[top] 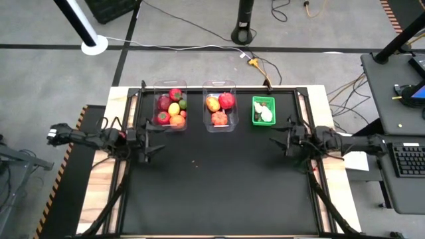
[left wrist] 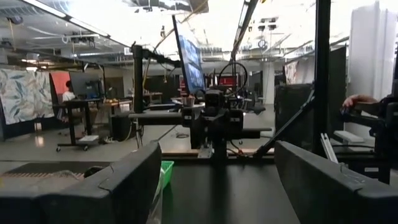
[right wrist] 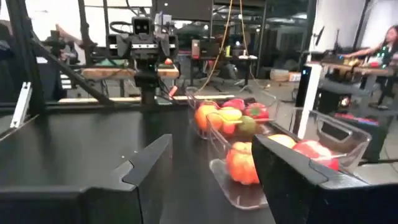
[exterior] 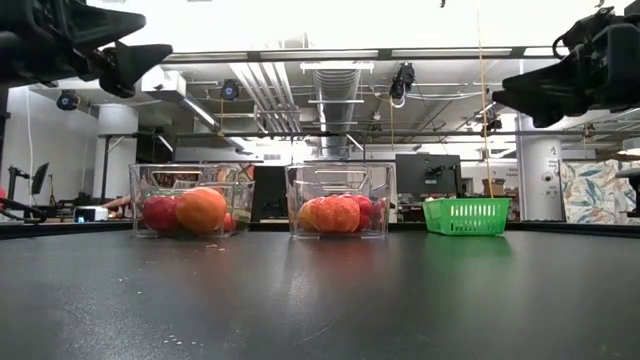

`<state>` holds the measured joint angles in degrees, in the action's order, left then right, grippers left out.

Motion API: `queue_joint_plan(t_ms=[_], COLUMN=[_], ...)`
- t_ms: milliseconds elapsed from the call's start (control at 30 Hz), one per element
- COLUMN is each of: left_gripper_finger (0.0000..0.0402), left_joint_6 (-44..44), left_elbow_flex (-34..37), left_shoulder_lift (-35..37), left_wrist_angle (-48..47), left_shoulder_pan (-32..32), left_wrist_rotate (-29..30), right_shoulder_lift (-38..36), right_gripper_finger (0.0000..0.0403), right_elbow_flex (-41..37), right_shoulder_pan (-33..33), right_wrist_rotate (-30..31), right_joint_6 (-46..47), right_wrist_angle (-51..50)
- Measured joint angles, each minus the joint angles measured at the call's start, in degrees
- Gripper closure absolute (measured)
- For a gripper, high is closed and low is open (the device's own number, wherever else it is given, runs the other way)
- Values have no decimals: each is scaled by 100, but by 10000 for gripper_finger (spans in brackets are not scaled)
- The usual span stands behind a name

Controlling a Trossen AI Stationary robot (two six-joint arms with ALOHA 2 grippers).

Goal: Sort produce into baskets
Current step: Return to Home Position

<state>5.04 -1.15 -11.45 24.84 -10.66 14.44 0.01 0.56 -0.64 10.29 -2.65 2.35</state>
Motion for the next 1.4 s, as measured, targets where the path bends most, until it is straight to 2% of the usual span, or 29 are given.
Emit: queue_joint_plan(t_ms=[300,667,733,1000,1133,1400], left_gripper_finger=[109,109,109,109,109,109], left_joint_6=[0,0,0,2,3,3], left_elbow_flex=[0,0,3,55,55,57], left_shoulder_lift=[-170,-340,-221,1132,1141,1145], left_wrist_angle=[-6,-16,-117,-636,-341,-418], left_shoulder_pan=[0,0,0,-4,-14,-11], left_wrist_rotate=[0,0,0,0,4,2], right_shoulder_lift=[0,0,0,0,3,2], right_gripper_finger=[190,190,190,190,190,190], right_elbow_flex=[0,0,0,0,0,0], right_shoulder_pan=[-40,-40,-40,-51,-51,-51], right_wrist_rotate=[3,3,3,4,13,10], right_joint_6=[590,607,607,568,566,563], right_wrist_angle=[4,2,0,0,0,1])
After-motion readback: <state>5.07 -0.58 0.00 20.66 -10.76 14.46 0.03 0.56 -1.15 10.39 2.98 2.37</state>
